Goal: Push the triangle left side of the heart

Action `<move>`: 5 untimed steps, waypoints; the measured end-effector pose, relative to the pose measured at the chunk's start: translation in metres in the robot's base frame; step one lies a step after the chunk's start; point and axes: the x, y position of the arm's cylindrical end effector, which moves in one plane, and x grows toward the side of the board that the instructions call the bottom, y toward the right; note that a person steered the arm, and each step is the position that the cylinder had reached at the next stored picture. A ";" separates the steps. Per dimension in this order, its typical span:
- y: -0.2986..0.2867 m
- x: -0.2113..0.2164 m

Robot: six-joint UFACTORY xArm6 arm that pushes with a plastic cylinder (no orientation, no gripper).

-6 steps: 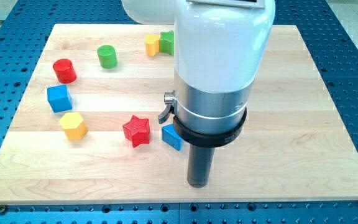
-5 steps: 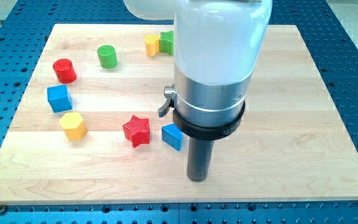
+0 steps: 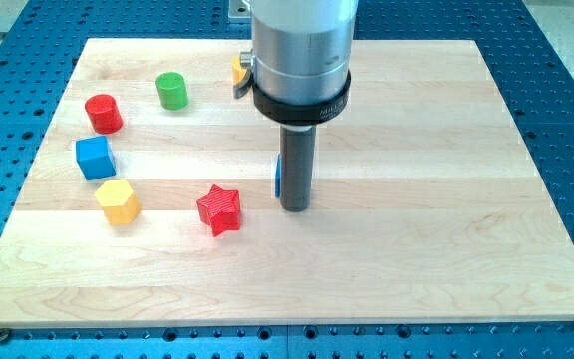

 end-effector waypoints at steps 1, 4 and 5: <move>0.007 0.005; -0.058 -0.143; -0.057 -0.160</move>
